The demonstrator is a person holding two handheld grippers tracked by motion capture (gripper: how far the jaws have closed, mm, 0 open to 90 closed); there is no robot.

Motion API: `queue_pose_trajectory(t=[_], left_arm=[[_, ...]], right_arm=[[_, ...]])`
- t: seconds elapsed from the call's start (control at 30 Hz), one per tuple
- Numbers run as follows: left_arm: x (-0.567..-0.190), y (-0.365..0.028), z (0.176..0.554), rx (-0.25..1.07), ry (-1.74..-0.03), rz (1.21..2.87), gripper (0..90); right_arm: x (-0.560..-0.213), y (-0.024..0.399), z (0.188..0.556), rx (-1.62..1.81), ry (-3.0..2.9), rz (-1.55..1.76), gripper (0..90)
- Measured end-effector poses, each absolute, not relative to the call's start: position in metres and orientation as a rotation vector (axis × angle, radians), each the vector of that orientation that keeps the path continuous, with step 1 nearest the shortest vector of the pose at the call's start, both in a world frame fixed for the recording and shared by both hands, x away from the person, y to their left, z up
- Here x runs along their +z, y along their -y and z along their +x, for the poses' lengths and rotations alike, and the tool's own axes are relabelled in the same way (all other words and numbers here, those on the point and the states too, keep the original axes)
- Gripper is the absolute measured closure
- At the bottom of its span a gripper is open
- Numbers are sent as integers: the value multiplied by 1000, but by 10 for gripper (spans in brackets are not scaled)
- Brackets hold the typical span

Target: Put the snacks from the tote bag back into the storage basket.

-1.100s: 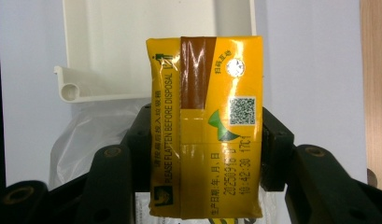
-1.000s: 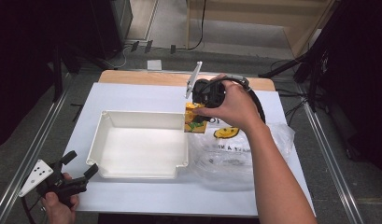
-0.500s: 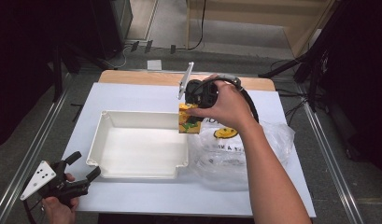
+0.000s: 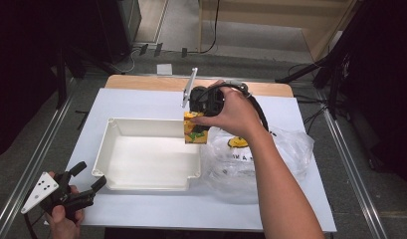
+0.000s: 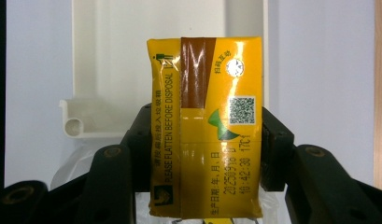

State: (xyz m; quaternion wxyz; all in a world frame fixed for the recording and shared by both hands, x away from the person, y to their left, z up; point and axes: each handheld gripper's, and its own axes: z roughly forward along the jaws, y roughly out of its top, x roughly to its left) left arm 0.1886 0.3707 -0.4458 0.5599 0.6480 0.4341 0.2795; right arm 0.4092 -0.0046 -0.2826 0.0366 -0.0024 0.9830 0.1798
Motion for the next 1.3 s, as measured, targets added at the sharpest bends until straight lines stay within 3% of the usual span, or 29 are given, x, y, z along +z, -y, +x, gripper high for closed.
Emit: queue_pose_trajectory(t=[0.07, 0.1, 1.3], left_arm=[[-446, -369, 188, 680, -1034, 1533, 92], [-446, -366, 189, 689, -1032, 1552, 23], [-446, -364, 190, 675, -1037, 1563, 66]], right_arm=[[-283, 3, 409, 551, -3020, -4, 527], [-284, 0, 409, 550, -3022, -15, 527], [-298, -35, 405, 535, -3048, -82, 526]])
